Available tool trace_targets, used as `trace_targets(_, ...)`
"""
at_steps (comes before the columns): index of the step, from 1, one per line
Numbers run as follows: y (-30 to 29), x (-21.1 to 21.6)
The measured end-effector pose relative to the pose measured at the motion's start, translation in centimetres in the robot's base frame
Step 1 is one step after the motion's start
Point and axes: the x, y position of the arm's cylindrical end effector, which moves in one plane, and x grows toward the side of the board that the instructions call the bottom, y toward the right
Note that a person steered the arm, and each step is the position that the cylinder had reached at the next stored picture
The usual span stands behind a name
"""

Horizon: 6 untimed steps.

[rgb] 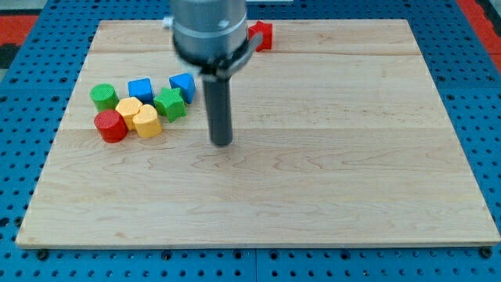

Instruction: Move the red circle to the left of the red star

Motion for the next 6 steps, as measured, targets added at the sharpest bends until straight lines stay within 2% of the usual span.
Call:
trace_targets(1, -5.6, 6.2)
trace_targets(2, -15.0, 6.6)
trace_targets(3, -20.8, 0.8)
trace_targets(4, -20.8, -4.4)
trace_targets(6, -9.8, -2.4)
